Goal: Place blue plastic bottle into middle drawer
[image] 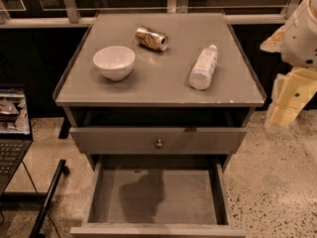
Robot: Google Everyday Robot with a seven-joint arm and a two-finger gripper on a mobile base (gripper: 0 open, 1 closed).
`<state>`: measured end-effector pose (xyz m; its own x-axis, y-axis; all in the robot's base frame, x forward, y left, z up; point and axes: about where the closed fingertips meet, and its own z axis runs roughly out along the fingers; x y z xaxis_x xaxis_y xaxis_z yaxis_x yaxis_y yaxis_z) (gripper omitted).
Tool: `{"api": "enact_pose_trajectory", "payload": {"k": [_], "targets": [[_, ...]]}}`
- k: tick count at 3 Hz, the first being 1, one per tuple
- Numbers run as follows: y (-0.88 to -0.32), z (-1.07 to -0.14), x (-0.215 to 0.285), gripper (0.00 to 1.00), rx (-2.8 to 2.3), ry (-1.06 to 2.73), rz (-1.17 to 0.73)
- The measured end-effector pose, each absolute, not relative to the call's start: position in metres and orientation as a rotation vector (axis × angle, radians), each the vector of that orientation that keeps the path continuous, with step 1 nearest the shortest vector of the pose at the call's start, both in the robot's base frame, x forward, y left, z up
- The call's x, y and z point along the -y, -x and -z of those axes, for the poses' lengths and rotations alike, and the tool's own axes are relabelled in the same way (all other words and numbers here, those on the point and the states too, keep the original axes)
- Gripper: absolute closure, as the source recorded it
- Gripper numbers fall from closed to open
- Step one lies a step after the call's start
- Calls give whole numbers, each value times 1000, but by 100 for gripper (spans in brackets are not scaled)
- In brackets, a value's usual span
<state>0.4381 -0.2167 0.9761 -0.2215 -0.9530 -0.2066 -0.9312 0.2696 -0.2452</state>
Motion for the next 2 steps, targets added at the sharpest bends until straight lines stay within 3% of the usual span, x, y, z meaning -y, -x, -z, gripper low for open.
{"api": "enact_pose_trajectory", "payload": {"k": [2], "targets": [[-442, -979, 217, 0, -2222, 1696, 106]]}}
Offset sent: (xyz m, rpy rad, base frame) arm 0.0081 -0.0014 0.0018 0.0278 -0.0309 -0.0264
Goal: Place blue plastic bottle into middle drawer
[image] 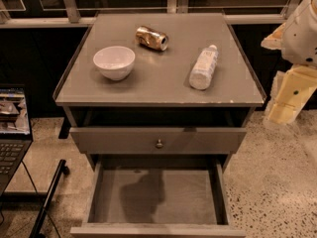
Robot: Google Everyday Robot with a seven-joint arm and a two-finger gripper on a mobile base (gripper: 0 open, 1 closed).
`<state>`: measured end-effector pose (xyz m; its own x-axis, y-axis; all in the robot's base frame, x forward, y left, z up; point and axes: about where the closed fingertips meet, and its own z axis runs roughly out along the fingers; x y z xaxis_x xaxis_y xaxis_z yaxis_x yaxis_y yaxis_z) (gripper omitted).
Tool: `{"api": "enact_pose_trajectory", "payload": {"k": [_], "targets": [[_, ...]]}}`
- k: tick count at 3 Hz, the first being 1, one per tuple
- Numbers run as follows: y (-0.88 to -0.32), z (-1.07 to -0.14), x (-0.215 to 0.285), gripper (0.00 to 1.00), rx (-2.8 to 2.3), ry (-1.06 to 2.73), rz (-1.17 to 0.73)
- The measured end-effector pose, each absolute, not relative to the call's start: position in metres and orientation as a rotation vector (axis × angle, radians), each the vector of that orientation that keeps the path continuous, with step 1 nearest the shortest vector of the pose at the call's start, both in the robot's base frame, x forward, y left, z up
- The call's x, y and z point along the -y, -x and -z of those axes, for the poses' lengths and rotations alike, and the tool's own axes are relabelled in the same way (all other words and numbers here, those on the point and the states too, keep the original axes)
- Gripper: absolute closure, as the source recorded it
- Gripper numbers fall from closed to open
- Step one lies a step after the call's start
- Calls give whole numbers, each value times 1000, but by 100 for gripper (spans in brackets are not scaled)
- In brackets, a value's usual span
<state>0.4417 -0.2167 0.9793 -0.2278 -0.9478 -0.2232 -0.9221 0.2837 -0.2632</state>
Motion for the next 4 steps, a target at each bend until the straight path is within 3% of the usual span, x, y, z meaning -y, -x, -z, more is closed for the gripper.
{"api": "enact_pose_trajectory", "payload": {"k": [3, 4], "targets": [[-520, -948, 276, 0, -2461, 890, -220], [-518, -948, 276, 0, -2458, 906, -226]]}}
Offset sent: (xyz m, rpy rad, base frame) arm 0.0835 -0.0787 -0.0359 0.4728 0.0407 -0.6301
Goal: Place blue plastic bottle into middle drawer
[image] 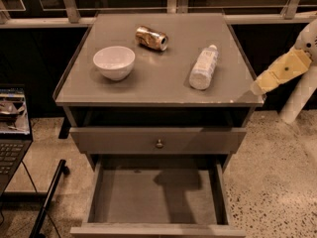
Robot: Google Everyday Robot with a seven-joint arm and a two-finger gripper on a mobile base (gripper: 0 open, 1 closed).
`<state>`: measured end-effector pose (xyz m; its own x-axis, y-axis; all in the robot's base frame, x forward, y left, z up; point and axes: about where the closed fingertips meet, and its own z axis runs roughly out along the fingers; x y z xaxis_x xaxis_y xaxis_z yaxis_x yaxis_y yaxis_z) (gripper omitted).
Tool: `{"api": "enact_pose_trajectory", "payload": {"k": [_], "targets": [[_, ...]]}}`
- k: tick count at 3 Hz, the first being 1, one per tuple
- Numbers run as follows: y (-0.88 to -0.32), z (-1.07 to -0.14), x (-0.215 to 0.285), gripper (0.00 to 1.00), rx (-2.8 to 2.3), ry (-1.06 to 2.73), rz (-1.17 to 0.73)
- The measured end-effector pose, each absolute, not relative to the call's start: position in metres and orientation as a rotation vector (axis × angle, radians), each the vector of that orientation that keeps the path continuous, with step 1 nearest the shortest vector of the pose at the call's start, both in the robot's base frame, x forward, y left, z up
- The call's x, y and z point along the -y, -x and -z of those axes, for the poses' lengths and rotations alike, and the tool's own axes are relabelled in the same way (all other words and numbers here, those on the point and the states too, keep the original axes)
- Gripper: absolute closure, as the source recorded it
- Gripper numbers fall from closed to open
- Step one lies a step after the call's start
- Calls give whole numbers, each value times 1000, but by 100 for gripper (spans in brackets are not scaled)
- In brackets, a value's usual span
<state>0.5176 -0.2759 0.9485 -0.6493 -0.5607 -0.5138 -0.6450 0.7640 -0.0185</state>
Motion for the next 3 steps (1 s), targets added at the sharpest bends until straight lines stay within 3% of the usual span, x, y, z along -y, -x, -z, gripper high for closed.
{"api": "enact_pose_trajectory", "payload": {"k": [3], "targets": [[-582, -925, 224, 0, -2432, 489, -461]]}}
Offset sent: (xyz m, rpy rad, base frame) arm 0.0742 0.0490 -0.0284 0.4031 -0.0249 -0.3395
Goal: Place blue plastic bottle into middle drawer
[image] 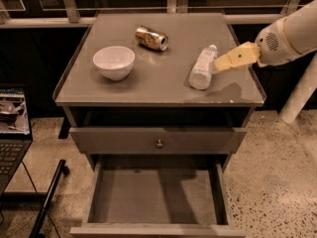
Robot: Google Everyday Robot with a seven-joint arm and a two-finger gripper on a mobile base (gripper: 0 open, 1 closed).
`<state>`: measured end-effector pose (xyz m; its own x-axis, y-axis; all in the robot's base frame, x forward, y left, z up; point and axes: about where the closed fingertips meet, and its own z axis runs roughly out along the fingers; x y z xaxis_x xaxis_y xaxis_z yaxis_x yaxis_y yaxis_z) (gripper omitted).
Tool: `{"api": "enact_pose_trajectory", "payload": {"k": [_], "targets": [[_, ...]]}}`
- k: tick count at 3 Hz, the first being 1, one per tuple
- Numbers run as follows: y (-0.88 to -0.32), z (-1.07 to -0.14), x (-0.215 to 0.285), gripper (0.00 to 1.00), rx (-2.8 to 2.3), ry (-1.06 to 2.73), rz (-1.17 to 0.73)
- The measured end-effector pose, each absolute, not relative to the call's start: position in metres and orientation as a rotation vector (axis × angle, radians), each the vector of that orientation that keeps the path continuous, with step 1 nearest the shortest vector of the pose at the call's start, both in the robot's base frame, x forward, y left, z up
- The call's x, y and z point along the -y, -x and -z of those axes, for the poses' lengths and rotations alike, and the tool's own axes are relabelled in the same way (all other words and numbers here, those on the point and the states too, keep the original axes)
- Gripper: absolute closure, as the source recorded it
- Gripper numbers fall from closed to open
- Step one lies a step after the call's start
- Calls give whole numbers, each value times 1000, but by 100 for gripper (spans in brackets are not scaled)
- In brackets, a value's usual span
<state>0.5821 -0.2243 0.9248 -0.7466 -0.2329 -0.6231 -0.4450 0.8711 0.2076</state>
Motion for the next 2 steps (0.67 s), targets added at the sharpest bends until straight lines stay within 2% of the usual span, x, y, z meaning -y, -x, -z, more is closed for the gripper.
{"api": "enact_pose_trajectory", "payload": {"k": [2], "targets": [[-584, -925, 226, 0, -2427, 450, -468]]}}
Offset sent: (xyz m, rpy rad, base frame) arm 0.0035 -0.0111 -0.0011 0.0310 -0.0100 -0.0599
